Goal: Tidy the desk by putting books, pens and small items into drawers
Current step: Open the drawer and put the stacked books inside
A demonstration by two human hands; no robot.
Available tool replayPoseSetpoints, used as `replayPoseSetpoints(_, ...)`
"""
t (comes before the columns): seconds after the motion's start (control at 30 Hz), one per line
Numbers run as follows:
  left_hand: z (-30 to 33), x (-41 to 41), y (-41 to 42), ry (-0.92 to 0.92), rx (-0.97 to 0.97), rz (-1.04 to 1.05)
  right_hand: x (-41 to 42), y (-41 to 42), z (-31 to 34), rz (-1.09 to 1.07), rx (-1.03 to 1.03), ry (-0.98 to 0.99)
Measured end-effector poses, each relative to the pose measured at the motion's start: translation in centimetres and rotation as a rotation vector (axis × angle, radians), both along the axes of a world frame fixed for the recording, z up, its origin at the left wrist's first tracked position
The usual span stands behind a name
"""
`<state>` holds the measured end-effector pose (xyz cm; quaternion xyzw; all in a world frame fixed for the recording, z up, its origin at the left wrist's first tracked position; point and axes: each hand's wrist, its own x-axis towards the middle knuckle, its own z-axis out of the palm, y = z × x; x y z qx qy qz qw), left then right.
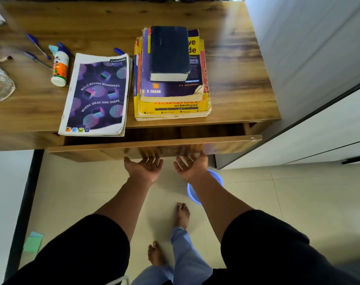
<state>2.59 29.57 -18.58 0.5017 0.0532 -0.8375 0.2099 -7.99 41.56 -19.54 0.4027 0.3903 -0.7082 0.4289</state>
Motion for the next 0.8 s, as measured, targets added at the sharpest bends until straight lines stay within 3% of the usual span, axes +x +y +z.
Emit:
replayPoseSetpoints(0.4,-0.7,4.4,2.6,-0.014,-0.019,-0.087,3.9,2.6,0.2,-0.042,0.001,0.043)
replayPoseSetpoints(0.53,0.8,5.8,4.6,-0.146,-0.156,-0.275,6.1,3.6,1.5,-0.008,0.065,0.073)
replayPoseSetpoints(0.6,1.7,6.5,6.1,-0.304,-0.403,-0.526,7.6,3.6,2.4,0.083,0.198,0.164)
replayPoseSetpoints(0.7,3.6,8.1,8.0,-0.684,-1.085,-0.856,10.3,3.7,4.3,0.288,0.542,0.598)
replayPoseSetpoints(0.8,6.3,9.2,8.1,-0.894,-1.807,-0.819,11.8,3.9,7.2,0.500,0.776,1.118)
